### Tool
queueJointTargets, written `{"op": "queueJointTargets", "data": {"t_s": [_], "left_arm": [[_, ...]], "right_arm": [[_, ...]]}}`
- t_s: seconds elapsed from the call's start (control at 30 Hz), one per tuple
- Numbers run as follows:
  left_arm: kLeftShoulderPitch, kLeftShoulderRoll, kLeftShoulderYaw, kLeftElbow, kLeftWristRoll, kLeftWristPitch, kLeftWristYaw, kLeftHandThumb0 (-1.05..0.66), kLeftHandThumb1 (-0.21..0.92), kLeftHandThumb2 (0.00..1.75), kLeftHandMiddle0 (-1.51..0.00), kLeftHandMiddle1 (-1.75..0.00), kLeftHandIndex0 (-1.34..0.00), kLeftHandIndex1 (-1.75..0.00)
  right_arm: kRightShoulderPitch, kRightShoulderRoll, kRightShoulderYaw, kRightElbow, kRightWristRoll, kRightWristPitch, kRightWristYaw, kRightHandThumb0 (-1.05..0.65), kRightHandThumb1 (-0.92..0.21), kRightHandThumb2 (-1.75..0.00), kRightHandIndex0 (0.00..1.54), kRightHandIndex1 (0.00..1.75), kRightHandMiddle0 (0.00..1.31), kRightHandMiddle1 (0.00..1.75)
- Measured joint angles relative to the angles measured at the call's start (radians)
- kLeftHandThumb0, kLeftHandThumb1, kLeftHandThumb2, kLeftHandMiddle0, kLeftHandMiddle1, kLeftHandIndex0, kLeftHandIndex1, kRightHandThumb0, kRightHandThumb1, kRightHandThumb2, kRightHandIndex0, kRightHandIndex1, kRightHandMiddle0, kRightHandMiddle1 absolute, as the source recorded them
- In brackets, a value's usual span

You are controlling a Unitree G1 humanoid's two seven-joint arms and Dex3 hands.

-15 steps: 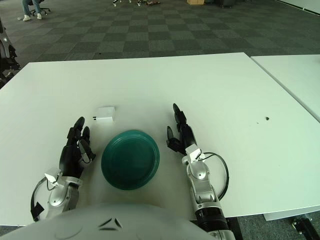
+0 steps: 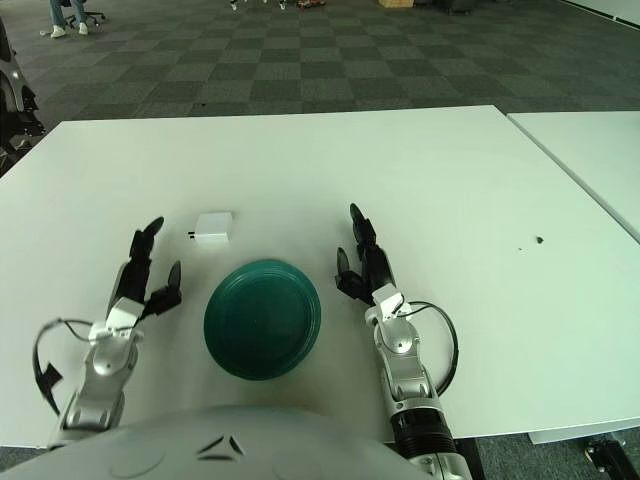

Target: Put the charger into the plate.

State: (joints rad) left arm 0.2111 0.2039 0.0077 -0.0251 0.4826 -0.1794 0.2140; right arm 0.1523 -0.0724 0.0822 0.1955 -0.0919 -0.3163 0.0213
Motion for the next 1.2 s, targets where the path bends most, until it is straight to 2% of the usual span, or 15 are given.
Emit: {"op": "queueJointTargets", "data": {"t_s": [0.17,0.27,0.43,0.53,0.67,0.97,1.2], "left_arm": [[-0.151,0.130,-0.045,0.062,0.204,0.002,0.044,-1.05,0.92,0.80,-0.17,-0.01,0.00,-0.80],[-0.262,0.207,-0.088,0.092,0.300,0.005,-0.001,-1.05,0.92,0.76,-0.15,0.00,0.00,-0.83],[-0.428,0.280,-0.146,0.118,0.345,0.009,-0.132,-1.05,0.92,0.68,-0.14,-0.01,-0.01,-0.86],[-0.511,0.295,-0.181,0.146,0.345,0.006,-0.203,-1.05,0.92,0.65,-0.13,0.00,0.00,-0.89],[-0.575,0.295,-0.229,0.208,0.344,-0.012,-0.238,-1.05,0.92,0.62,-0.12,0.00,0.00,-0.91],[-0.643,0.292,-0.325,0.393,0.340,-0.076,-0.287,-1.05,0.92,0.56,-0.07,0.00,0.00,-0.87],[-0.695,0.302,-0.381,0.475,0.330,-0.109,-0.404,-1.05,0.92,0.59,-0.06,0.00,0.00,-0.93]], "right_arm": [[-0.011,-0.001,0.000,0.017,0.000,-0.007,0.009,-0.96,-0.92,-0.93,0.00,0.00,0.00,0.09],[-0.022,-0.001,0.001,0.034,0.001,-0.010,0.014,-0.97,-0.92,-0.93,0.00,0.00,0.00,0.09],[-0.034,0.000,0.002,0.049,0.000,-0.015,0.021,-0.96,-0.92,-0.93,0.00,0.00,0.00,0.09],[-0.042,0.000,0.003,0.054,-0.001,-0.015,0.020,-0.96,-0.92,-0.92,0.00,0.00,0.00,0.09],[-0.046,0.001,0.007,0.057,-0.006,-0.015,0.017,-0.96,-0.92,-0.92,0.00,0.00,0.00,0.10],[-0.048,0.007,0.007,0.061,-0.009,-0.013,0.008,-0.95,-0.92,-0.90,0.00,0.00,0.00,0.11],[-0.049,0.008,0.002,0.064,-0.008,-0.013,-0.003,-0.95,-0.92,-0.87,0.00,0.00,0.00,0.13]]}}
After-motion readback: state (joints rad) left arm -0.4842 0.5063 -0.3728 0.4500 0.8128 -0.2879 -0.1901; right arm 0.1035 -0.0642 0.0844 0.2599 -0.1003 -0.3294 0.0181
